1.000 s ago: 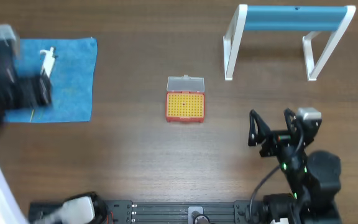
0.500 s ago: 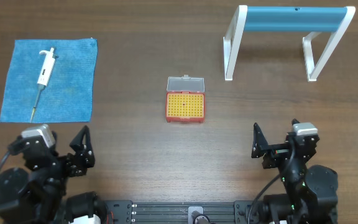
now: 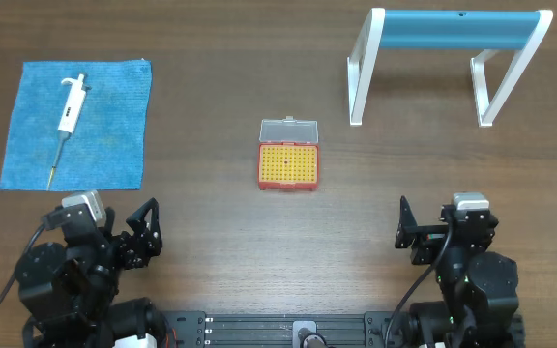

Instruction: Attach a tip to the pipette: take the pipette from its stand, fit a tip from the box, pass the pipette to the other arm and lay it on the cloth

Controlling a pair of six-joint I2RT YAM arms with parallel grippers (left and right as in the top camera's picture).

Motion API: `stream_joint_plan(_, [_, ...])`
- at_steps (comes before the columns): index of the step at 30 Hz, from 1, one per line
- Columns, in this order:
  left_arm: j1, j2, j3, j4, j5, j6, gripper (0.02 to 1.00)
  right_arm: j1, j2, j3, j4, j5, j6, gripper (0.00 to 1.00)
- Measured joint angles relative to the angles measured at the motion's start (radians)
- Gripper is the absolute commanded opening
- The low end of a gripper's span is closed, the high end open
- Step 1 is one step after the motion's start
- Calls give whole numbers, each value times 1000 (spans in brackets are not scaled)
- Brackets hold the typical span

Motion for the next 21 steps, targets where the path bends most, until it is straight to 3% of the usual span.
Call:
stream_joint_plan(11, [0, -2, -9, -1, 2, -3, 820, 0, 0, -1, -252, 6, 0, 974])
stream_joint_plan(21, [-2, -55, -223, 5, -4, -3, 820, 0, 0, -1, -281, 6, 0, 974])
